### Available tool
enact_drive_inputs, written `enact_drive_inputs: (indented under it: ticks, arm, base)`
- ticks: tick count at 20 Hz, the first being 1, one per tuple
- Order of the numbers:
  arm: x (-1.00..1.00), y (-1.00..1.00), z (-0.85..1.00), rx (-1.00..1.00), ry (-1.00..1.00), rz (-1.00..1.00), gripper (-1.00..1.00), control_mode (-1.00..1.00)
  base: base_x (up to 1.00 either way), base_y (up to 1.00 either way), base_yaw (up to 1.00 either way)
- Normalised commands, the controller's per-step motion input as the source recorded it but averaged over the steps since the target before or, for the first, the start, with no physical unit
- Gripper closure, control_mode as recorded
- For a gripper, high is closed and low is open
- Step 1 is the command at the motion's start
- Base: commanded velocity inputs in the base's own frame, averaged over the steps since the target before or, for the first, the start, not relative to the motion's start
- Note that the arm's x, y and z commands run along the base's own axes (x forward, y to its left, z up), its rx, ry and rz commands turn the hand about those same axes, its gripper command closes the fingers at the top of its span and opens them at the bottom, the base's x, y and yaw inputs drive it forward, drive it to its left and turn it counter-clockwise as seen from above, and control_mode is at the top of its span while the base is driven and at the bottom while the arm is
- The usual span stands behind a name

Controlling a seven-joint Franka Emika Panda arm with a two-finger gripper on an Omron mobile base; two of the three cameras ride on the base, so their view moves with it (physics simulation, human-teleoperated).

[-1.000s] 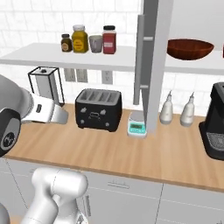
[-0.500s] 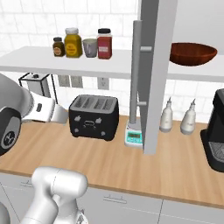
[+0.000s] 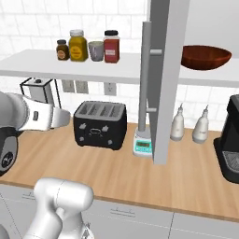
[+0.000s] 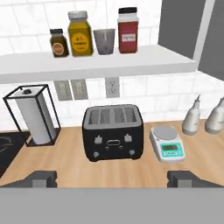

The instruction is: Gather all objects into one cabinet and sort the glasses and bowls to opposite sides.

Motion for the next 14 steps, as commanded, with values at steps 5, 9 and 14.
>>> enact_drive_inputs:
  ticks: [5, 9, 14]
  arm:
    - [0.35, 0.00, 0.58, 0.01, -0.37, 0.00, -1.00, -1.00]
    - [0.47, 0.00, 0.65, 0.00, -0.17, 0.00, -1.00, -1.00]
    - [0.35, 0.00, 0.37, 0.00, -0.10, 0.00, -1.00, -1.00]
  base:
    - [0.00, 0.00, 0.00]
    - [0.00, 0.00, 0.00]
    - [0.00, 0.00, 0.00]
